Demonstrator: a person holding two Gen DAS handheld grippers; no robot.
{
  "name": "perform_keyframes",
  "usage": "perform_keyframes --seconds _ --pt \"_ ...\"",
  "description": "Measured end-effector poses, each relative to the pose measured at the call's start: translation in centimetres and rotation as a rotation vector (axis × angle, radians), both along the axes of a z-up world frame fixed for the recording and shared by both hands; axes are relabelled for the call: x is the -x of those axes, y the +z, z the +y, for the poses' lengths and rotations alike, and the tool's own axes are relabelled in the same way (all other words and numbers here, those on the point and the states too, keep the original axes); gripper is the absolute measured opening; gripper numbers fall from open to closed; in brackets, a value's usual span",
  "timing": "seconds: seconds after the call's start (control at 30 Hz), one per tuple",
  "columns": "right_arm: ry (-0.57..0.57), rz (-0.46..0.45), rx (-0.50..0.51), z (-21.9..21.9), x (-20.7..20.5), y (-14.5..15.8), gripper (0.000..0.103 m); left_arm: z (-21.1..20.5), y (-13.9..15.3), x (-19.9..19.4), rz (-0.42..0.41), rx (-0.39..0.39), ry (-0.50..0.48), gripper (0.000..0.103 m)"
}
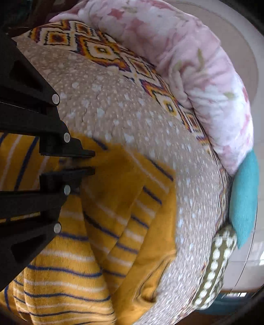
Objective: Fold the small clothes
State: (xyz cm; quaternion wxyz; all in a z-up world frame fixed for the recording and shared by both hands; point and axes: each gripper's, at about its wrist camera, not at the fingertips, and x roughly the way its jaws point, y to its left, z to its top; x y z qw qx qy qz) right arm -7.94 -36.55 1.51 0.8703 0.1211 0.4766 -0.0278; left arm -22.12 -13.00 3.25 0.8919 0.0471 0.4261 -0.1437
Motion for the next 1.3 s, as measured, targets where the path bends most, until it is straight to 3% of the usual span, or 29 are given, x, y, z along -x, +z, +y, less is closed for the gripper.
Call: perform_keyframes --seconds 0.07,0.27,0.5,0.63,0.77,0.9,1.1,1.3 --pt "0.026 -0.003 0.000 0.6 -0.1 0.4 0.039 -0.4 0.1 0.3 0.002 -0.012 -0.005 0.099" --pt "0.046 -0.086 -0.103 -0.6 3.2 3.7 0.039 -0.9 0.9 1.3 0.004 -0.017 -0.013 0.099" --pt "0.000 -0.112 -0.138 -5.3 13.5 6.5 0.048 -2.4 2.2 3.7 -0.025 -0.051 -0.065 0.099" --pt "-0.067 -0.084 -0.121 -8.7 21.2 5.4 0.050 -3.5 2.4 5.0 -0.019 -0.066 -0.099 0.099" --pt "-0.185 -0.043 -0.037 -12.3 28.5 3.7 0.054 -5.0 2.2 5.9 -0.005 -0.074 -0.136 0.099" --pt "-0.306 -0.040 -0.115 -15.9 35.1 1.1 0.054 -6.7 1.5 6.5 0.015 -0.090 -0.167 0.099" --pt "-0.351 -0.079 -0.240 -16.7 38.7 -2.5 0.055 -8.8 -0.7 6.8 0.076 -0.118 -0.201 0.099" --pt "-0.390 -0.186 -0.315 -16.1 39.2 -3.4 0.074 -8.7 -1.6 6.5 0.089 -0.098 -0.198 0.103"
